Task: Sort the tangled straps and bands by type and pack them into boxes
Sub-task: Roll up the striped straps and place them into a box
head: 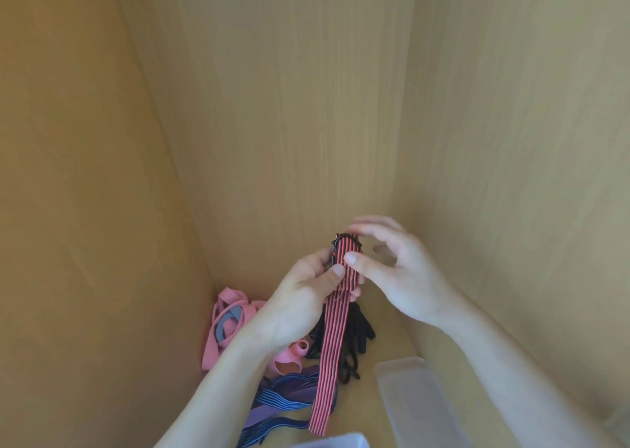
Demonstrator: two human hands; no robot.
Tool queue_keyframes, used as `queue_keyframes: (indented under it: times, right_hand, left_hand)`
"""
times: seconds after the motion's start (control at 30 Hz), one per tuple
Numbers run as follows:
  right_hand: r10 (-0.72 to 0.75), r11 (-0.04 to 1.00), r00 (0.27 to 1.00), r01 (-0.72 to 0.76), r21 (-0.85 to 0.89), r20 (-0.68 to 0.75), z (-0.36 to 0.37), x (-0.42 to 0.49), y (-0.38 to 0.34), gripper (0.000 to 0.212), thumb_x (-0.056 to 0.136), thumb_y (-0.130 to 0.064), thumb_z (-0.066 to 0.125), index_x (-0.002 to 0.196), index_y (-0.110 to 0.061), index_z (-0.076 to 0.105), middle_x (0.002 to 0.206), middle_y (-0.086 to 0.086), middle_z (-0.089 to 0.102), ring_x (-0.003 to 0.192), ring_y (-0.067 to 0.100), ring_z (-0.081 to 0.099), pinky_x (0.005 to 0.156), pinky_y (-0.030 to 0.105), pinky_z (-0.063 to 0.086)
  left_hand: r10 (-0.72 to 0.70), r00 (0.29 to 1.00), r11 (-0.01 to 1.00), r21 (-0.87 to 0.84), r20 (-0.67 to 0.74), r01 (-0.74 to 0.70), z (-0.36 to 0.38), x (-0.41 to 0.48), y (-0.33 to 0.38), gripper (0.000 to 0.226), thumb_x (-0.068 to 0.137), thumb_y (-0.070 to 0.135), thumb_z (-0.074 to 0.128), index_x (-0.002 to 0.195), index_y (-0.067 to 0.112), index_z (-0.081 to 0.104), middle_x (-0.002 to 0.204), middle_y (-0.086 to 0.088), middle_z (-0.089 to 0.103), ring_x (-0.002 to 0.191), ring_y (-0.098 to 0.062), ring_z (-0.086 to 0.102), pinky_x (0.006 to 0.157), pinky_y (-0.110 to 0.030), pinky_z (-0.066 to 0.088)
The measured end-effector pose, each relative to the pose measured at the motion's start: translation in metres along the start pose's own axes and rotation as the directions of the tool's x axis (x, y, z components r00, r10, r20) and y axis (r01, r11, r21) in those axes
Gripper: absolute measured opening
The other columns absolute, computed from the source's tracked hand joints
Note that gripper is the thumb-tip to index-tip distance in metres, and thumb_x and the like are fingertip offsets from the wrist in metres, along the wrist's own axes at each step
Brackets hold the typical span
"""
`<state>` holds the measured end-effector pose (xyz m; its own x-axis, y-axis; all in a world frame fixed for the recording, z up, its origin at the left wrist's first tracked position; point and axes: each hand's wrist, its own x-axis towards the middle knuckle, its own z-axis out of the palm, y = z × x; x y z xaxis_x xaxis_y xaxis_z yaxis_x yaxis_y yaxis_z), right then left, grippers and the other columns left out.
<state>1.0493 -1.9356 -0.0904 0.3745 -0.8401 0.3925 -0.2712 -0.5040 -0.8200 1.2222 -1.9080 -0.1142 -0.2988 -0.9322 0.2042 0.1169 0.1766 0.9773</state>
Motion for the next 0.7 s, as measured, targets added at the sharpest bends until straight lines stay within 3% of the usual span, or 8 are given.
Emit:
queue_keyframes:
  times: [0.1,0.23,0.33,0.4,0.47,0.53,0.6,0.7]
  right_hand:
    - [0.048,0.988,0.998,-0.054,0.147,0.048,-0.004,0.004,0.002,0.023,0.091,-0.016,0.073,0.113,-0.021,0.070,0.126,-0.006,0.060,0.078,0.027,0.070,0.097,0.059,0.048]
    - [0.066,0.986,0.997,-0.071,0.149,0.033,-0.001,0.004,0.001,0.023,0.088,-0.016,0.077,0.110,-0.019,0.072,0.114,0.000,0.070,0.097,0.027,0.067,0.101,0.060,0.045]
    - [0.057,0.995,0.998,-0.060,0.079,0.039,0.001,0.005,-0.001,0.020,0.088,-0.022,0.077,0.105,-0.029,0.070,0.107,-0.010,0.072,0.106,0.017,0.065,0.107,0.051,0.043]
    - [0.028,0.999,0.999,-0.030,0.027,0.041,0.000,0.006,-0.003,0.019,0.087,-0.020,0.077,0.101,-0.030,0.068,0.104,-0.011,0.071,0.098,0.010,0.069,0.107,0.033,0.042]
    - [0.017,0.998,0.996,-0.023,0.066,0.089,0.000,0.008,-0.009,0.017,0.089,-0.016,0.075,0.097,-0.026,0.065,0.088,-0.002,0.074,0.071,0.018,0.073,0.090,0.016,0.048]
    - [0.000,0.996,0.995,-0.010,0.089,0.105,-0.002,0.009,-0.013,0.014,0.090,-0.014,0.074,0.094,-0.023,0.063,0.078,0.004,0.073,0.056,0.028,0.070,0.078,0.028,0.057]
    - [-0.009,0.997,0.995,0.002,0.073,0.103,-0.006,0.010,-0.017,0.011,0.091,-0.014,0.072,0.094,-0.019,0.063,0.072,0.002,0.071,0.053,0.031,0.068,0.072,0.042,0.059]
    - [0.008,0.996,0.998,-0.014,0.091,0.068,-0.011,0.012,-0.020,0.012,0.089,-0.014,0.075,0.093,-0.018,0.065,0.079,0.005,0.074,0.061,0.021,0.071,0.063,0.034,0.058]
  left_hand:
    - [-0.052,0.999,0.999,-0.004,-0.009,0.052,0.003,0.008,-0.002,0.023,0.099,0.012,0.044,0.117,0.001,0.054,0.081,0.000,0.066,0.072,-0.015,0.060,0.072,-0.026,0.051]
    - [-0.242,0.961,0.969,-0.081,-0.130,0.233,0.004,0.025,-0.003,0.041,0.093,-0.018,0.024,0.108,0.010,0.050,0.054,-0.002,0.063,0.045,-0.014,0.057,0.047,-0.025,0.049]
    - [-0.264,0.953,0.964,-0.040,-0.147,0.261,0.002,0.026,0.000,0.053,0.083,-0.026,0.018,0.099,0.017,0.045,0.043,-0.004,0.057,0.036,-0.016,0.054,0.038,-0.022,0.045]
    - [-0.242,0.961,0.970,-0.048,-0.133,0.237,0.002,0.023,0.001,0.057,0.080,-0.028,0.018,0.100,0.018,0.045,0.042,-0.004,0.057,0.036,-0.016,0.055,0.039,-0.024,0.046]
    - [-0.193,0.974,0.978,-0.104,-0.120,0.181,0.002,0.020,0.001,0.047,0.080,-0.019,0.028,0.111,0.011,0.047,0.053,-0.005,0.061,0.050,-0.018,0.059,0.053,-0.031,0.050]
    - [-0.107,0.994,0.978,-0.181,-0.034,0.099,-0.001,0.012,0.000,0.039,0.079,-0.002,0.040,0.115,0.001,0.052,0.072,-0.008,0.065,0.069,-0.019,0.061,0.070,-0.031,0.052]
    - [-0.088,0.995,0.983,-0.157,0.050,0.095,-0.004,0.005,-0.004,0.032,0.083,0.012,0.045,0.109,-0.001,0.059,0.081,-0.012,0.067,0.076,-0.022,0.063,0.079,-0.033,0.051]
    - [-0.154,0.988,0.982,-0.104,0.022,0.155,-0.003,0.006,-0.012,0.036,0.090,0.027,0.041,0.106,0.003,0.062,0.072,-0.007,0.063,0.065,-0.020,0.059,0.071,-0.029,0.048]
